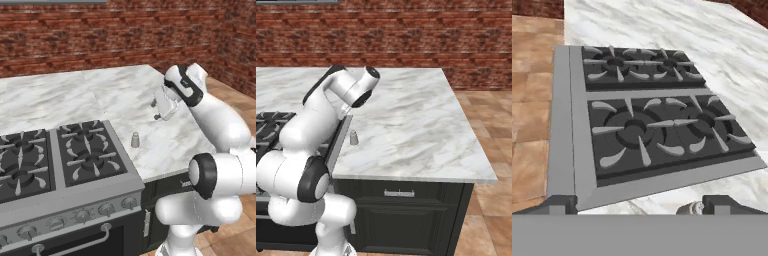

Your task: Collect the paprika, mayonnaise, and shaker from the cabinet and place them next to the stove.

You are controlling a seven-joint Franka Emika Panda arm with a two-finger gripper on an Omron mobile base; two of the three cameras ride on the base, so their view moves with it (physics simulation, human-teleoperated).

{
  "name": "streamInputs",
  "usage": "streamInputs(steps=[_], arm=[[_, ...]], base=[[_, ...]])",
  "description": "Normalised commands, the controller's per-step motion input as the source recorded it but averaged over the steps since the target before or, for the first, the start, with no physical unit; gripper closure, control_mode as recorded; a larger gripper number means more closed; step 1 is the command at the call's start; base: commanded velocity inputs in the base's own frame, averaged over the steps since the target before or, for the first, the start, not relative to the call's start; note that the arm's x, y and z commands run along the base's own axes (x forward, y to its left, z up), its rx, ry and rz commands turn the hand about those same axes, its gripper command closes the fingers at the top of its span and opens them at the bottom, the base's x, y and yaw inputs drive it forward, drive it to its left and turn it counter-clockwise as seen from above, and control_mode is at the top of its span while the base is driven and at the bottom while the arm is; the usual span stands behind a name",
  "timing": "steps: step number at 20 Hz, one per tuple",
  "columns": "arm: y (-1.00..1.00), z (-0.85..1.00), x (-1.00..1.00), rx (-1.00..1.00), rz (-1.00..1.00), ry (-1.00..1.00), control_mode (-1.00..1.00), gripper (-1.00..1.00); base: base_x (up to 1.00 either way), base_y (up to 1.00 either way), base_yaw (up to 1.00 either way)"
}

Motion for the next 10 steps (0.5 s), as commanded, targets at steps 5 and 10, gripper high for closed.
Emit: streamInputs(steps=[5, 10], arm=[[0.14, 0.16, -0.82, 0.01, -0.40, 0.02, -1.00, -1.00], [0.05, 0.00, -0.80, 0.01, -0.51, 0.00, -1.00, -1.00]], base=[[0.00, 0.00, 0.00], [0.00, 0.00, 0.00]])
